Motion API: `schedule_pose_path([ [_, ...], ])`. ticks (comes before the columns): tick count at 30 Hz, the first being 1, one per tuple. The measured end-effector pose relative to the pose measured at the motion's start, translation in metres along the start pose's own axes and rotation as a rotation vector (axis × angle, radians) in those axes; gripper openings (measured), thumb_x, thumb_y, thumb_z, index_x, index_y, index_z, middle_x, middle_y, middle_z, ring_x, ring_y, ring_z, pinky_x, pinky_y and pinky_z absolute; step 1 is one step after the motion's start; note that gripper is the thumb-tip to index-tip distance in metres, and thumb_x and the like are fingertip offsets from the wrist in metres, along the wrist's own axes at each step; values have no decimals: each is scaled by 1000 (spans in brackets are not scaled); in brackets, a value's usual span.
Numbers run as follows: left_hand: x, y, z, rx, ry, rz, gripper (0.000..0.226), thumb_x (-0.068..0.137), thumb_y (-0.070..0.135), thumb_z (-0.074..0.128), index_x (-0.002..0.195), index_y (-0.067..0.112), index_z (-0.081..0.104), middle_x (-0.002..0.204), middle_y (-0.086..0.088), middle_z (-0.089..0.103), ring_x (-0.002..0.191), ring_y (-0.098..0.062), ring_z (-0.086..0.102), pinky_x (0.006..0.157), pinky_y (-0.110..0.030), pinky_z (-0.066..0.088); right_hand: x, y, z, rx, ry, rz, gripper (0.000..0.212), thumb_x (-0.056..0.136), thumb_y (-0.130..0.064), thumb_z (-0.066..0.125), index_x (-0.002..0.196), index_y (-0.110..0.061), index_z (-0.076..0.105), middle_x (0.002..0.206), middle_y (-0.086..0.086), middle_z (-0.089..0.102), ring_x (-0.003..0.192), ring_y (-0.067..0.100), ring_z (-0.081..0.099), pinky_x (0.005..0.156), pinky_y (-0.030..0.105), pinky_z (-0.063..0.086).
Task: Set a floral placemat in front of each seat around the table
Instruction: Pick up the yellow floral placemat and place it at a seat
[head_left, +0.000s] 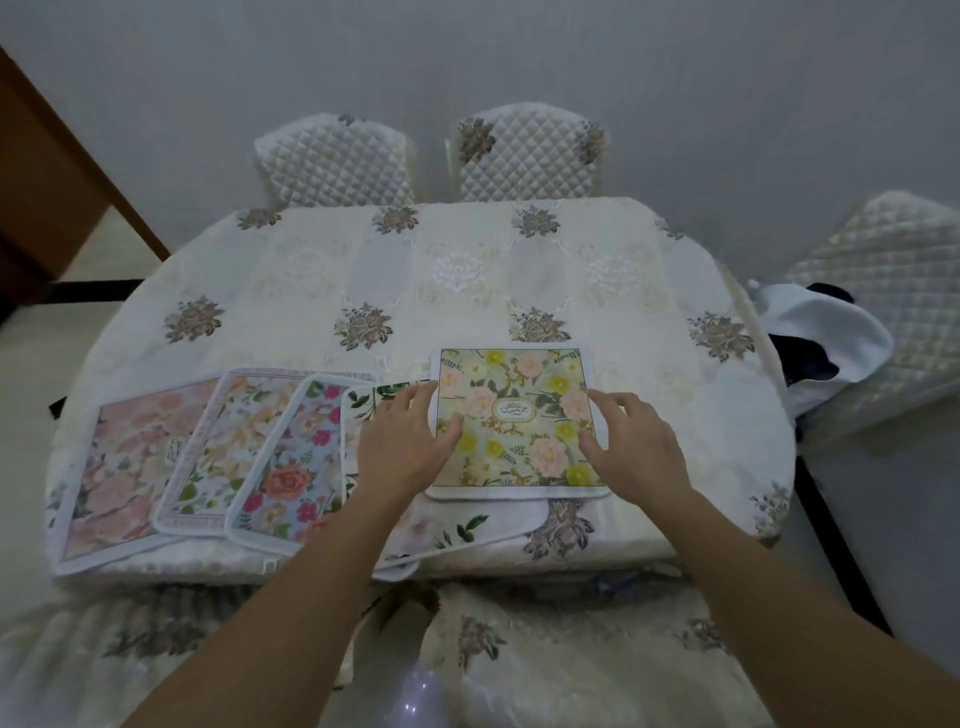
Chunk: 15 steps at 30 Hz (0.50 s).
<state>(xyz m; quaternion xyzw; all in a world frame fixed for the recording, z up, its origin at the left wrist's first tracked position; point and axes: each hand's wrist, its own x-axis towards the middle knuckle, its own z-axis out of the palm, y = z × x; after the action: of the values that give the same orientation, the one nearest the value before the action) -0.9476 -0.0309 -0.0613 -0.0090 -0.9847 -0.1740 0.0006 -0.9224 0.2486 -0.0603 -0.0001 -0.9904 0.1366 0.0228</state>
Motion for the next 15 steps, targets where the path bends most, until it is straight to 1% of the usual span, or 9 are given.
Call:
schedule_pose_path([
  [4,20,-3,15,-173,-54,-169,62,92,58,47,145,28,40,148,-3,45,133,-25,43,104,-44,42,22,14,13,91,-47,90,55,92,-40,54,142,-23,43,134,8,51,119,27,49,90,44,48],
  [6,27,-6,25,-254,-87,-239,62,93,56,49,146,26,40,151,-4,42,137,-25,39,108,-44,37,33,23,21,159,-61,162,54,92,-39,54,142,-22,44,133,10,50,119,29,48,89,43,48],
  [8,36,-11,38,-300,-111,-299,63,93,56,49,147,24,40,151,-6,42,138,-25,38,110,-44,35,43,32,32,218,-87,240,54,92,-39,55,141,-21,44,131,12,49,117,31,48,88,42,46],
  [10,43,-18,51,-317,-133,-356,64,92,57,49,145,23,42,149,-8,45,135,-26,42,109,-45,38,52,41,44,272,-112,311,53,91,-38,55,140,-21,45,128,13,49,115,31,50,86,42,47],
  [12,49,-23,62,-343,-156,-392,63,91,57,51,143,22,45,143,-10,50,129,-28,49,105,-48,43,60,48,57,312,-141,372,52,91,-38,55,139,-20,45,127,13,49,114,30,51,87,42,49],
  [15,56,-29,77,-423,-160,-455,60,90,51,58,140,18,51,135,-11,57,118,-26,57,100,-45,47,71,56,75,311,-175,400,50,92,-35,55,138,-18,46,125,14,49,109,30,53,85,42,50],
])
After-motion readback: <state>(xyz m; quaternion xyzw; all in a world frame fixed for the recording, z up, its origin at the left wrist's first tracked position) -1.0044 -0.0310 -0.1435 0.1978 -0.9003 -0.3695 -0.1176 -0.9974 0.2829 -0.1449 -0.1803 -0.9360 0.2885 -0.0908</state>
